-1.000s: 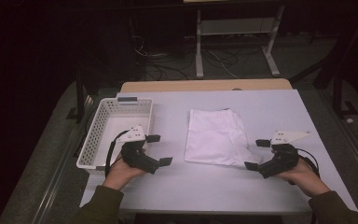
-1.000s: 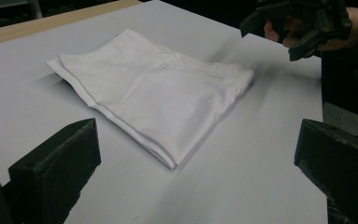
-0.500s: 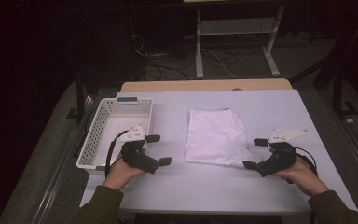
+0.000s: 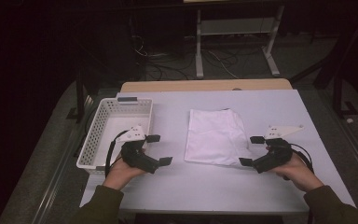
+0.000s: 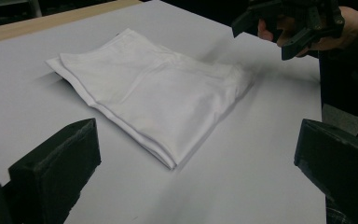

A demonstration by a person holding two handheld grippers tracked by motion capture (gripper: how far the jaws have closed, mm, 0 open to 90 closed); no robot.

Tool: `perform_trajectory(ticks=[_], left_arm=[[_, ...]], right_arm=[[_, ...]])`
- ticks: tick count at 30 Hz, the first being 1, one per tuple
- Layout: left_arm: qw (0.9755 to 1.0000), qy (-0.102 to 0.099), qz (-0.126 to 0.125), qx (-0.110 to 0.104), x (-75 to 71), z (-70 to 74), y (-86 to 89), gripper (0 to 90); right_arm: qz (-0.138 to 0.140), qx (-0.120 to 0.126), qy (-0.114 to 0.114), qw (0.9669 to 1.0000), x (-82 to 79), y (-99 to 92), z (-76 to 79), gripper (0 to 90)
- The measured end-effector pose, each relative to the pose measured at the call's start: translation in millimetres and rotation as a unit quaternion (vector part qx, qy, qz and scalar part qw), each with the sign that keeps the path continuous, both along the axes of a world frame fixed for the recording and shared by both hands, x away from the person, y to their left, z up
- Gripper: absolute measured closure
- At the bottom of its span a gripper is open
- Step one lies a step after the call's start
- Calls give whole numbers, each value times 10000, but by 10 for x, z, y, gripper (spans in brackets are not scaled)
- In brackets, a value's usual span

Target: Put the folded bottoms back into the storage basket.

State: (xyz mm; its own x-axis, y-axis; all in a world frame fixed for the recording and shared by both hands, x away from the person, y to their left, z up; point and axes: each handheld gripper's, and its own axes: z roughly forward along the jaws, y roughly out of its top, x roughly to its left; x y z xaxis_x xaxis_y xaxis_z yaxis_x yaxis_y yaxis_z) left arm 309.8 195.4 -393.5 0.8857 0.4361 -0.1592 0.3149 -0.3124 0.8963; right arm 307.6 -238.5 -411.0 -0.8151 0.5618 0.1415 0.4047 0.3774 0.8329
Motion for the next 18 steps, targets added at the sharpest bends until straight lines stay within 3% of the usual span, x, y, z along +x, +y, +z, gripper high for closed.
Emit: perform_trajectory(ticks=[18], left_arm=[[10000,5,2,7,2,-1,1,0]], right_arm=[[39,-74,49,10000,106,97,26,17]])
